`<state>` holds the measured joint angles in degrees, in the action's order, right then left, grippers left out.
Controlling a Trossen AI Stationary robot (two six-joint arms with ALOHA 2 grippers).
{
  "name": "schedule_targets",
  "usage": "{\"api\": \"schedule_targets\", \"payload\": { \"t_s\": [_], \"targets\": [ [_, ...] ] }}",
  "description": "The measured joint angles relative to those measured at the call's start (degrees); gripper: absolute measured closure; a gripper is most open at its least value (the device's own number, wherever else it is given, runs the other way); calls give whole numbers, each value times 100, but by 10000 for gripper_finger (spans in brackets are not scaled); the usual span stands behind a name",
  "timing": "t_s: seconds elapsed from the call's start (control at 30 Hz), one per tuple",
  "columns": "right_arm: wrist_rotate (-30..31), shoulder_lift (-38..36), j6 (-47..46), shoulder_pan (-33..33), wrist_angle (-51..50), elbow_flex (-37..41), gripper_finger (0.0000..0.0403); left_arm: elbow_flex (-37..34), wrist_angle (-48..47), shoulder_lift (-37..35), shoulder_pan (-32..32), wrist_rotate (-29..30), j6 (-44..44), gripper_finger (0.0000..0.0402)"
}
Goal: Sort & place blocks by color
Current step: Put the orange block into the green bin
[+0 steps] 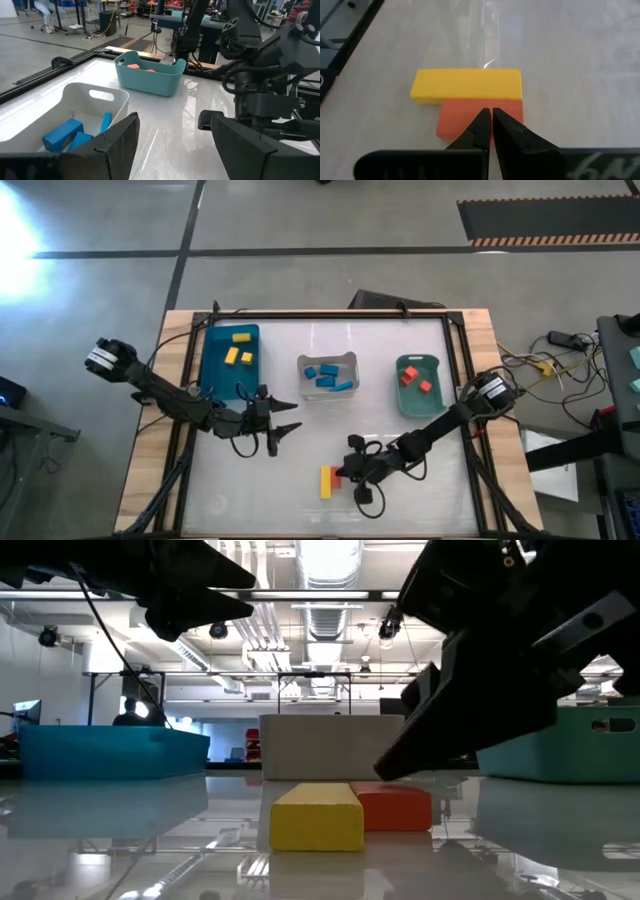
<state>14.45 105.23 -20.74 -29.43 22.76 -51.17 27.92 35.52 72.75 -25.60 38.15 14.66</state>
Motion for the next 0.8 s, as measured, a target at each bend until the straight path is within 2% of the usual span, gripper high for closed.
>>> {"api": "schedule_targets", "payload": {
  "t_s": [0.13,0.37,0.6,0.7,0.8],
  "targets": [
    [-261,-116,-230,76,-494,5,394,0,-3,0,0,0,2,171],
    [-282,-632,-286,72,-1680,-22,394,-11,1,-2,0,0,5,171],
    [-429,-1006,-71,56,-1842,-60,391,-11,-1,-2,0,0,7,171],
    [-528,-1025,191,56,-2073,-131,373,-11,1,-2,0,0,7,171],
    [-558,-994,639,42,-2471,-307,334,-11,4,-2,0,0,4,171]
  ]
}}
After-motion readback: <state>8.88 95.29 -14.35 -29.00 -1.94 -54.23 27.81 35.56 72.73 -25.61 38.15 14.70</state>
